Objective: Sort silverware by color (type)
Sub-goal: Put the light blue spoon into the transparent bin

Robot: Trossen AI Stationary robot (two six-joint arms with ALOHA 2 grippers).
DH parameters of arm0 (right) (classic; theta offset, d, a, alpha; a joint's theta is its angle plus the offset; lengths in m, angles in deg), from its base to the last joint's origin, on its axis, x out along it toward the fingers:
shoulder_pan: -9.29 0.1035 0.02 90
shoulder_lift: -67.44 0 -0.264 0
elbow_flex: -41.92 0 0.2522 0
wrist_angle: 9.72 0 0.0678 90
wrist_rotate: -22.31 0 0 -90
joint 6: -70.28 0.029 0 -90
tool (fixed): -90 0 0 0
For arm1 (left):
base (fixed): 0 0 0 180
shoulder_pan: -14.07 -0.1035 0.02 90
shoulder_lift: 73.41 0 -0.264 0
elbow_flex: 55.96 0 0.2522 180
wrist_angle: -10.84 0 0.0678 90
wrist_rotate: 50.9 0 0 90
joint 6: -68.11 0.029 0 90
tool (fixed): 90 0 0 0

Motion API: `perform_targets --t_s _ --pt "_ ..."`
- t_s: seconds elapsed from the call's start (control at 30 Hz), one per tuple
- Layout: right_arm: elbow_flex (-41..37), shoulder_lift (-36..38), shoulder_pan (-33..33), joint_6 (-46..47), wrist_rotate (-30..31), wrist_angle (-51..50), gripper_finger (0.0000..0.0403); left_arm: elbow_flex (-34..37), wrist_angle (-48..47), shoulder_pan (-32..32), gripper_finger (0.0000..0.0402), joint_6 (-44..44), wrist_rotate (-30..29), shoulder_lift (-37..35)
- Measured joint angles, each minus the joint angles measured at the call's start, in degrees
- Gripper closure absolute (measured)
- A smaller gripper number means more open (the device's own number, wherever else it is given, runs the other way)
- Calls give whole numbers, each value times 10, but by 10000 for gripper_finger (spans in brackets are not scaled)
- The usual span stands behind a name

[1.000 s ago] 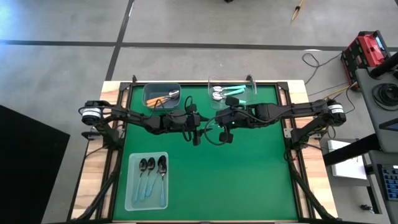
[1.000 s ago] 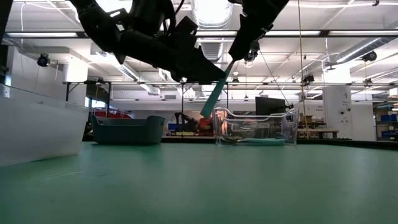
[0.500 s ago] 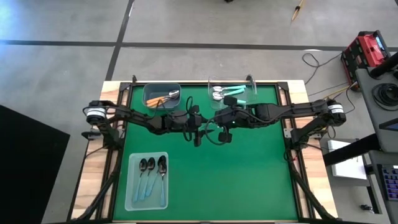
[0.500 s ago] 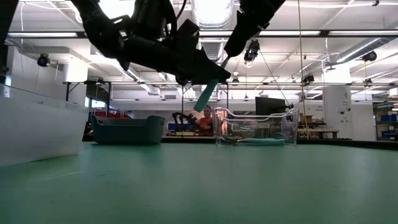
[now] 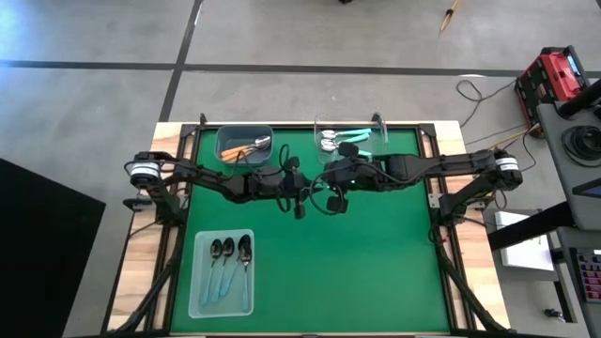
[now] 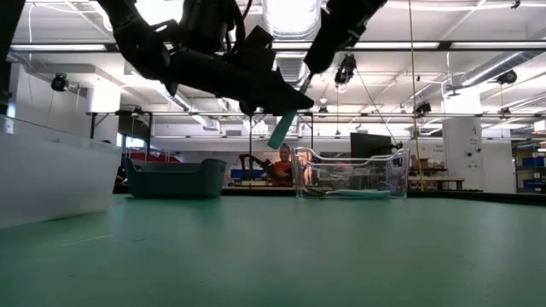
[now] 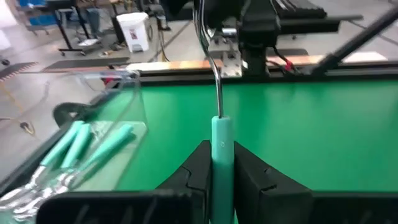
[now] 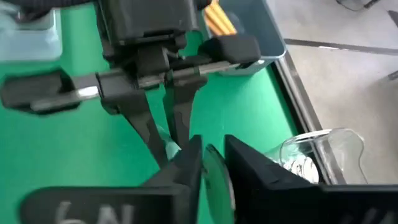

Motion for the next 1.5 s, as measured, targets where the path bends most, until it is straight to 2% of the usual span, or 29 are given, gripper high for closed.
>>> perform_targets --t_s 0.17,0.3,0.4,0.53,0.8,1.03,1.27,1.43,1.5 --pt "30 0 1 13 2 0 285 13 57 1 382 -8 -6 -1" --pt "66 5 0 44 3 1 254 56 167 4 382 -12 -63 -2" --pt "93 14 3 86 21 6 248 80 236 3 382 -10 -98 -4" --pt "95 30 21 94 76 46 250 85 289 3 382 17 -127 -7" --pt "71 42 72 104 98 99 246 68 368 5 382 43 -135 -14" --pt "27 5 106 104 237 210 246 59 400 8 382 42 -138 -33" --pt "17 -73 112 0 320 403 250 59 401 8 382 63 -138 -37" --pt "17 -113 117 -55 431 485 250 60 407 8 382 109 -185 -39" --pt "17 -117 118 -57 450 491 253 61 407 8 382 132 -196 -40"
